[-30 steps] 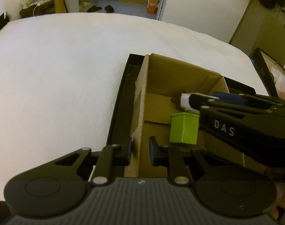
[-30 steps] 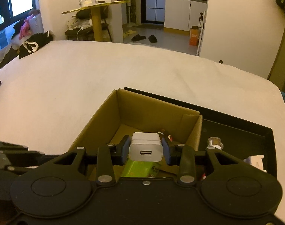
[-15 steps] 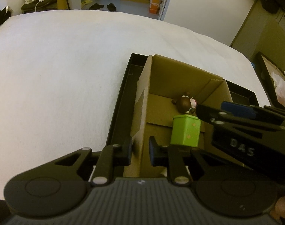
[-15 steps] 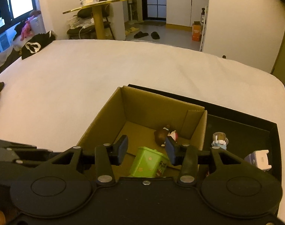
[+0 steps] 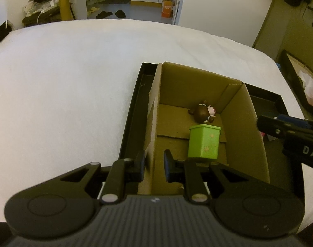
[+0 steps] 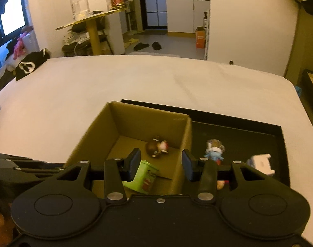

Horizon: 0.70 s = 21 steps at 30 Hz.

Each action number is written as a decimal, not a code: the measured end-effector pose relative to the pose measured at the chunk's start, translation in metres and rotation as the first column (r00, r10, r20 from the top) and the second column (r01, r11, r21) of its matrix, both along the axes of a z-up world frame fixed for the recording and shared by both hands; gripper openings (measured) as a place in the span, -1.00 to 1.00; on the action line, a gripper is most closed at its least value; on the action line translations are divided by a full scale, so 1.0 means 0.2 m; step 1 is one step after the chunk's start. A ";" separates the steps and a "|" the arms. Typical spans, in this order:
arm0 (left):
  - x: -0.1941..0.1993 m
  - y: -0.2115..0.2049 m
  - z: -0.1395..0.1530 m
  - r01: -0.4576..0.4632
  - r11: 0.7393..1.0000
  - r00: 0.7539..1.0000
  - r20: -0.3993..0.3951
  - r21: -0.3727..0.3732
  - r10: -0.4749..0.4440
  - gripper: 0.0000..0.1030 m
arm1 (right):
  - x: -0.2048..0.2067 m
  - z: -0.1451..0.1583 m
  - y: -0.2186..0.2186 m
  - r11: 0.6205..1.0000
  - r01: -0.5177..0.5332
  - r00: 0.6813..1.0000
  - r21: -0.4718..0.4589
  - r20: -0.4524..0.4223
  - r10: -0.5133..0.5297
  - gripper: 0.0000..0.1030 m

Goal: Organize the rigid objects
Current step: 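Move the right tool to the white square charger block on the tray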

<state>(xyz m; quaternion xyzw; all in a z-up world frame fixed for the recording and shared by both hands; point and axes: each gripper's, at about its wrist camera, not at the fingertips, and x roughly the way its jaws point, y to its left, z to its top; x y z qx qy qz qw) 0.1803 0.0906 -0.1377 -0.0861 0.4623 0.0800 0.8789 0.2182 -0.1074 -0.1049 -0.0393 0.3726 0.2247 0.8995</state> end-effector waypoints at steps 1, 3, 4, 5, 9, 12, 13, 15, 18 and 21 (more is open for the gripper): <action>0.00 -0.01 0.00 -0.003 1.000 1.000 -0.001 0.019 0.003 -0.65 | 0.00 -0.01 -0.02 1.000 0.006 1.000 0.000 -0.003 -0.006 -0.13; 0.00 -0.03 0.01 -0.003 0.999 1.000 0.003 0.048 0.003 -0.65 | 0.01 -0.02 -0.07 1.000 0.021 1.000 -0.001 -0.009 -0.021 -0.13; 0.00 -0.03 0.01 -0.003 0.999 1.000 0.003 0.051 0.003 -0.65 | 0.01 -0.03 -0.09 1.000 0.027 1.000 -0.001 -0.012 -0.027 -0.12; 0.00 -0.04 0.01 -0.004 0.998 1.000 0.000 0.057 0.004 -0.65 | 0.01 -0.04 -0.11 1.000 0.032 0.999 -0.002 -0.016 -0.032 -0.11; 0.00 -0.06 0.02 -0.001 0.997 1.000 -0.009 0.083 0.002 -0.58 | 0.03 -0.07 -0.18 0.999 0.049 0.999 0.000 -0.020 -0.049 -0.05; 0.00 -0.08 0.02 0.008 0.994 1.000 -0.014 0.106 -0.007 -0.56 | 0.05 -0.10 -0.23 0.998 0.060 0.998 0.005 -0.022 -0.060 0.00; 0.00 -0.09 0.02 0.008 0.993 1.000 -0.019 0.118 -0.006 -0.52 | 0.06 -0.11 -0.25 0.998 0.066 0.998 0.008 -0.021 -0.066 0.04; 0.00 -0.11 0.02 0.007 0.990 1.000 -0.028 0.140 -0.003 -0.45 | 0.07 -0.13 -0.29 0.997 0.081 0.997 0.017 -0.020 -0.081 0.08; 0.01 -0.12 0.02 0.006 0.987 1.000 -0.030 0.158 -0.001 -0.33 | 0.10 -0.17 -0.35 0.993 0.112 0.993 0.036 -0.026 -0.111 0.09; 0.02 -0.15 0.01 0.012 0.984 0.999 -0.051 0.177 -0.003 -0.14 | 0.13 -0.21 -0.42 0.989 0.141 0.990 0.045 -0.024 -0.140 0.09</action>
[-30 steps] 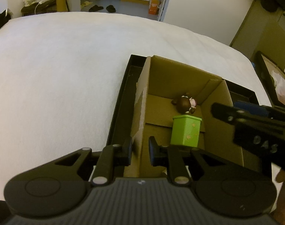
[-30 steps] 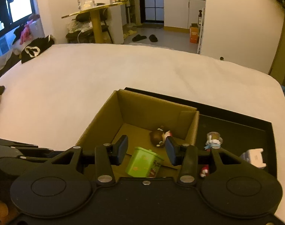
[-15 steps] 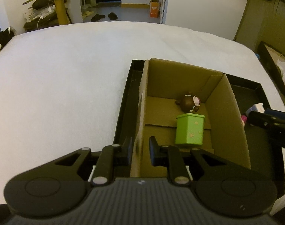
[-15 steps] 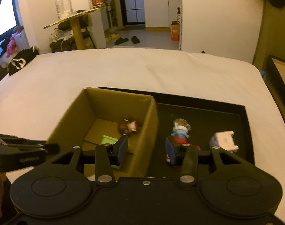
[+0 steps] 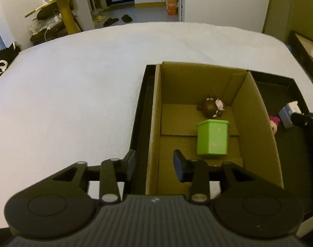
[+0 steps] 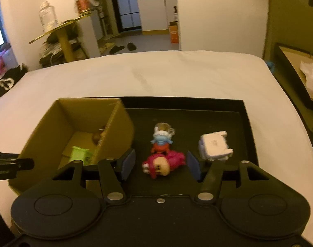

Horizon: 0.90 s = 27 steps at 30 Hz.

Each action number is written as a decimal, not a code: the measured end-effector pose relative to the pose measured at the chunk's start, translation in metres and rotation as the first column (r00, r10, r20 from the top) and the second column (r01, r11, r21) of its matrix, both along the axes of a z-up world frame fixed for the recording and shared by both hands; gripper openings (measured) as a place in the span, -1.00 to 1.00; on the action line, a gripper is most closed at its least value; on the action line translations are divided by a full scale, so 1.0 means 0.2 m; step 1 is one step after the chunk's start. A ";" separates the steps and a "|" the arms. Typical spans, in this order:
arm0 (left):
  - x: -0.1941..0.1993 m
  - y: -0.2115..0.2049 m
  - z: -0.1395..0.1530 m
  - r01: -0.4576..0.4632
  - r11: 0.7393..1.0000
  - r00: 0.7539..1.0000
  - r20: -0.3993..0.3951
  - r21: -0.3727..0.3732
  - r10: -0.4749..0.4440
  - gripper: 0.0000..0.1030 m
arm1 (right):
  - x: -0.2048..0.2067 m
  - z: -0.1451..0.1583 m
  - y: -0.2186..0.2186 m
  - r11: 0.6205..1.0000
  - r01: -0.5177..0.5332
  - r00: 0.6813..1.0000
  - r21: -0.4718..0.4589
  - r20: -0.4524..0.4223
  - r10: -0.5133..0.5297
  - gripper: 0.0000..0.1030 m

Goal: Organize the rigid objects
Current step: 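Move the right tool to the white square charger block on the tray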

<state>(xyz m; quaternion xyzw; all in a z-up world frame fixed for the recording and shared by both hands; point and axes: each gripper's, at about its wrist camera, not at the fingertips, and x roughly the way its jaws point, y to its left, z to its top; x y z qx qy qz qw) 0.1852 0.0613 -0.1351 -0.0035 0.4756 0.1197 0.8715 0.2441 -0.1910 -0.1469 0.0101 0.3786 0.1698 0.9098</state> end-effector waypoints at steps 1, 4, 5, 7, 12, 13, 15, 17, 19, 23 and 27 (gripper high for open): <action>0.00 -0.01 -0.01 0.001 1.000 1.000 -0.009 0.008 -0.001 -0.05 | 0.01 -0.01 -0.02 1.000 0.009 1.000 -0.001 0.003 -0.009 0.09; 0.02 -0.03 -0.01 0.009 0.999 1.000 -0.021 0.041 -0.008 0.09 | 0.04 -0.07 -0.08 0.999 0.054 0.999 0.001 0.011 -0.054 0.13; 0.02 -0.04 -0.01 0.011 0.999 1.000 -0.019 0.051 -0.010 0.15 | 0.05 -0.08 -0.10 0.997 0.074 0.997 0.006 0.008 -0.074 0.14; 0.02 -0.05 -0.01 0.012 0.998 1.000 -0.011 0.067 -0.011 0.26 | 0.06 -0.12 -0.15 0.993 0.112 0.994 0.021 -0.003 -0.112 0.14; 0.04 -0.10 -0.01 0.008 0.994 1.000 -0.010 0.110 -0.007 0.33 | 0.10 -0.19 -0.20 0.990 0.143 0.990 0.011 0.009 -0.143 0.35; 0.05 -0.11 -0.01 0.006 0.992 1.000 -0.012 0.123 -0.004 0.34 | 0.11 -0.20 -0.21 0.989 0.147 0.989 0.022 0.005 -0.147 0.36; 0.06 -0.13 -0.01 -0.004 0.989 1.000 -0.019 0.145 0.007 0.35 | 0.13 -0.23 -0.23 0.987 0.154 0.988 0.038 -0.009 -0.154 0.36; 0.08 -0.15 -0.02 -0.010 0.987 0.999 -0.035 0.159 0.016 0.35 | 0.15 -0.25 -0.24 0.987 0.155 0.988 0.040 -0.013 -0.155 0.36; 0.09 -0.16 -0.03 -0.014 0.984 0.999 -0.048 0.176 0.023 0.35 | 0.16 -0.26 -0.25 0.987 0.153 0.988 0.047 -0.010 -0.153 0.36; 0.13 -0.20 -0.04 -0.015 0.976 0.997 -0.071 0.218 0.031 0.36 | 0.18 -0.31 -0.25 0.988 0.147 0.989 0.052 -0.006 -0.147 0.36; 0.14 -0.23 -0.05 -0.005 0.967 0.995 -0.091 0.256 0.029 0.36 | 0.19 -0.34 -0.26 0.986 0.150 0.989 0.075 -0.012 -0.150 0.35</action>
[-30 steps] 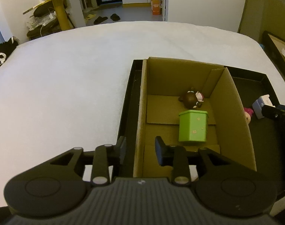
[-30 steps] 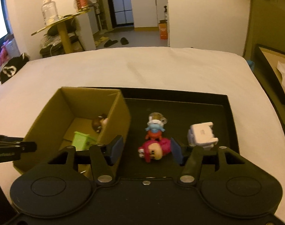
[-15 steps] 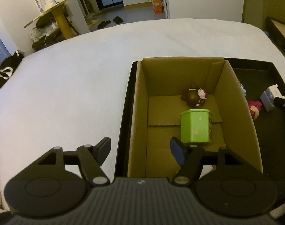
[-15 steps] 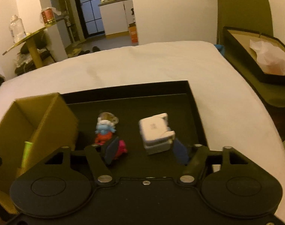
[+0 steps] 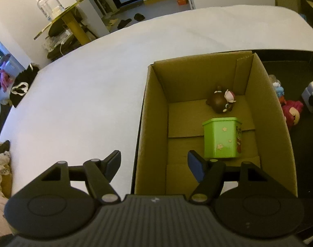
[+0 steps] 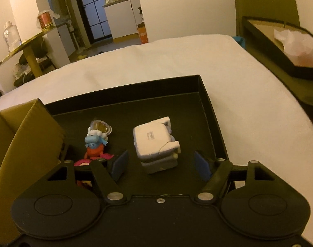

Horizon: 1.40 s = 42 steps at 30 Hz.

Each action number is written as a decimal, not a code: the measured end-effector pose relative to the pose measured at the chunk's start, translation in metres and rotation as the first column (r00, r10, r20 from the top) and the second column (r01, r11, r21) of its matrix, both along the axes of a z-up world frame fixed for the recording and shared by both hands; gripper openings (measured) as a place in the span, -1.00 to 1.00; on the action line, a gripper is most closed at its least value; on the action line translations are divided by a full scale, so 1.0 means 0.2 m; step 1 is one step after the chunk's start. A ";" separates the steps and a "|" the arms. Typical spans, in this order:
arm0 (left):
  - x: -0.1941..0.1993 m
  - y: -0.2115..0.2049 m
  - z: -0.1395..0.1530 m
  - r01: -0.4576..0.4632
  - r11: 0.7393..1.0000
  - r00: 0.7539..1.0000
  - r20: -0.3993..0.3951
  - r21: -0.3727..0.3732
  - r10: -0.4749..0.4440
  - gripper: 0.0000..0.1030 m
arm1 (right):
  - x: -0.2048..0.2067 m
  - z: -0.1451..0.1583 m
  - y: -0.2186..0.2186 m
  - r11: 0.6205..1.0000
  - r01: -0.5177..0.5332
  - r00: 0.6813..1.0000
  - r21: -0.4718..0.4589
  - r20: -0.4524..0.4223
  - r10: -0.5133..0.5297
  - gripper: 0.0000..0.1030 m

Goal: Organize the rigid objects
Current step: 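Move the right tool to the white square charger block on the tray, then close the right gripper on the white square charger block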

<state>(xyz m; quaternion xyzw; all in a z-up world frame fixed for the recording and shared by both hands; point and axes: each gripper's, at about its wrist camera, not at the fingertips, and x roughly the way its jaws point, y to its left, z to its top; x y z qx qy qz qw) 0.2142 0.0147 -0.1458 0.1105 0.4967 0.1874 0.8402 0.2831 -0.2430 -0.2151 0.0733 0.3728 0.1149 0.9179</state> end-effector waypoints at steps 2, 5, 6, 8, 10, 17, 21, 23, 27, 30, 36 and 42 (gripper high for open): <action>0.00 -0.01 0.00 -0.003 1.000 1.000 -0.004 0.006 0.003 0.36 | 0.01 -0.01 0.00 1.000 0.013 1.000 -0.014 0.012 -0.013 0.35; 0.01 -0.02 0.00 -0.006 1.000 1.000 -0.007 0.016 0.006 0.37 | 0.01 -0.03 -0.01 1.000 0.007 1.000 0.006 0.015 -0.007 0.08; 0.01 -0.02 0.00 -0.005 1.000 1.000 -0.009 0.022 0.005 0.37 | 0.01 -0.03 -0.01 1.000 -0.012 1.000 0.023 0.019 0.012 -0.09; 0.01 -0.02 0.01 -0.004 0.999 1.000 -0.008 0.032 0.004 0.36 | -0.01 -0.02 -0.01 1.000 -0.026 0.999 0.016 0.034 0.025 -0.15; 0.01 -0.03 0.02 -0.005 0.999 1.000 -0.002 0.036 0.005 0.36 | -0.02 -0.02 -0.02 0.999 -0.030 0.999 0.017 0.038 0.030 -0.15; -0.02 -0.03 0.04 -0.009 1.000 1.000 0.016 0.027 0.009 0.37 | -0.06 0.03 -0.04 0.999 -0.027 0.999 0.028 0.040 0.026 -0.17; -0.02 -0.02 0.05 -0.009 1.000 1.000 0.024 0.012 0.009 0.37 | -0.07 0.08 -0.07 0.999 -0.016 0.999 0.047 0.037 0.015 -0.17; -0.03 -0.01 0.05 -0.009 1.000 1.000 0.026 0.002 0.009 0.37 | -0.08 0.11 -0.08 0.998 -0.011 0.999 0.059 0.038 0.009 -0.17; -0.04 0.01 0.05 -0.012 1.000 0.999 0.039 -0.019 0.012 0.37 | -0.12 0.16 -0.08 0.999 -0.011 0.999 0.046 0.046 0.009 -0.17; -0.05 0.01 0.05 -0.011 1.000 0.999 0.047 -0.026 0.012 0.36 | -0.13 0.20 -0.08 0.999 -0.009 0.999 0.052 0.054 0.006 -0.17; -0.07 0.03 0.07 -0.008 0.999 0.998 0.062 -0.053 0.011 0.36 | -0.16 0.31 -0.06 0.999 -0.016 0.997 0.045 0.078 0.012 -0.17; -0.08 0.06 0.08 -0.010 0.997 0.997 0.072 -0.074 0.015 0.36 | -0.18 0.43 -0.01 0.999 -0.039 0.992 0.022 0.117 0.037 -0.17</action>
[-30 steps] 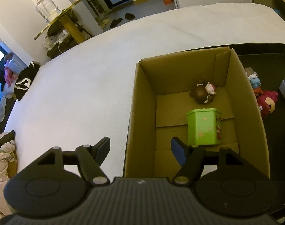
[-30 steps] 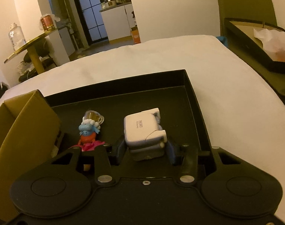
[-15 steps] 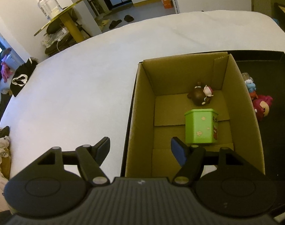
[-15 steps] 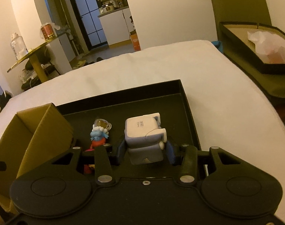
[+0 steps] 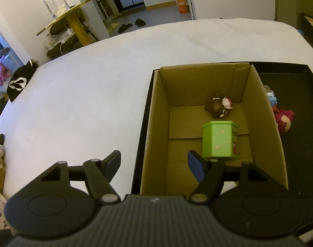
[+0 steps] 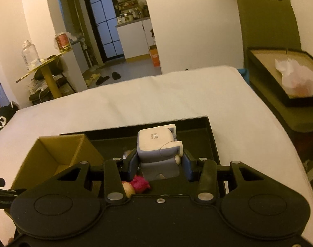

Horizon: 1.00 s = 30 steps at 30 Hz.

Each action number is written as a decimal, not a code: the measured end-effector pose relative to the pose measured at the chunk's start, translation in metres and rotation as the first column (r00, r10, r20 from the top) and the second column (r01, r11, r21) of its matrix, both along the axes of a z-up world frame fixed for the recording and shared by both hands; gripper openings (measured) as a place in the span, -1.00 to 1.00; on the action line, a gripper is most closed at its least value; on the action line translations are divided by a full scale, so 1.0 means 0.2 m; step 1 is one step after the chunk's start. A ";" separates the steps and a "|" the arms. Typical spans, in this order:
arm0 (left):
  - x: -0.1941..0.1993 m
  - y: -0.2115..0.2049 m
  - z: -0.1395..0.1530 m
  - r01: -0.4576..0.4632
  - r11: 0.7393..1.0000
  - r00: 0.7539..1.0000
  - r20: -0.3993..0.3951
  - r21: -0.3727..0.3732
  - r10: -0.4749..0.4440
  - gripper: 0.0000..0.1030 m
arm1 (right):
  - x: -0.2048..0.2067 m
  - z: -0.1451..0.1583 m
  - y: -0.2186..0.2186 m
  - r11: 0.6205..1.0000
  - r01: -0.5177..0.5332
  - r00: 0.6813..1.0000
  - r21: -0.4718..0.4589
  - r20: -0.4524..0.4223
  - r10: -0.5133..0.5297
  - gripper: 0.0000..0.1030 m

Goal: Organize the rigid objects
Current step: 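Close the right gripper on the white square charger block, then lift the charger block with the right gripper and carry it over the box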

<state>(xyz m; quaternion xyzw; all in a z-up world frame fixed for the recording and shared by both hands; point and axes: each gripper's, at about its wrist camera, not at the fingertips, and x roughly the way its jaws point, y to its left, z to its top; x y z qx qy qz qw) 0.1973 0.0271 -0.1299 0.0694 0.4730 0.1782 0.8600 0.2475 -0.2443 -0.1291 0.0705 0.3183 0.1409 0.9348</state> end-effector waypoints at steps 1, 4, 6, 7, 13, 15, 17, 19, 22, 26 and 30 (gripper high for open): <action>0.00 0.00 0.00 -0.001 1.000 1.000 0.002 -0.001 0.001 0.37 | 0.00 0.01 0.01 1.000 -0.003 1.000 -0.004 0.004 0.003 -0.17; -0.01 0.01 0.00 0.004 1.000 1.000 0.012 -0.005 -0.004 0.36 | 0.00 0.05 0.04 1.000 -0.012 1.000 -0.019 0.016 0.012 -0.17; -0.02 0.01 0.00 0.009 1.000 1.000 0.019 -0.010 -0.009 0.37 | -0.01 0.07 0.06 0.999 -0.018 1.000 -0.029 0.024 0.018 -0.17; -0.02 0.02 0.01 0.010 1.000 1.000 0.024 -0.014 -0.009 0.36 | -0.01 0.08 0.07 0.999 -0.020 0.999 -0.032 0.027 0.021 -0.17; -0.05 0.06 0.01 0.002 0.999 0.999 0.036 -0.048 0.000 0.36 | -0.04 0.13 0.14 0.997 -0.040 0.998 -0.059 0.049 0.043 -0.17; -0.06 0.07 0.01 0.006 0.998 0.999 0.041 -0.056 -0.003 0.36 | -0.05 0.15 0.16 0.997 -0.050 0.997 -0.063 0.051 0.054 -0.17; -0.06 0.08 0.02 0.006 0.998 0.999 0.046 -0.060 -0.004 0.36 | -0.06 0.17 0.20 0.995 -0.065 0.996 -0.070 0.055 0.068 -0.17; -0.07 0.09 0.02 0.009 0.998 0.999 0.051 -0.069 -0.005 0.36 | -0.07 0.19 0.23 0.993 -0.085 0.994 -0.081 0.064 0.090 -0.17; -0.08 0.10 0.02 0.012 0.997 0.998 0.060 -0.081 -0.007 0.36 | -0.08 0.21 0.30 0.988 -0.117 0.990 -0.100 0.073 0.124 -0.17; -0.08 0.12 0.01 0.015 0.994 0.998 0.065 -0.106 -0.008 0.36 | -0.07 0.23 0.39 0.982 -0.145 0.985 -0.121 0.072 0.154 -0.17; -0.08 0.15 0.01 0.010 0.990 0.998 0.067 -0.137 -0.001 0.36 | -0.07 0.23 0.48 0.976 -0.166 0.982 -0.141 0.064 0.177 -0.17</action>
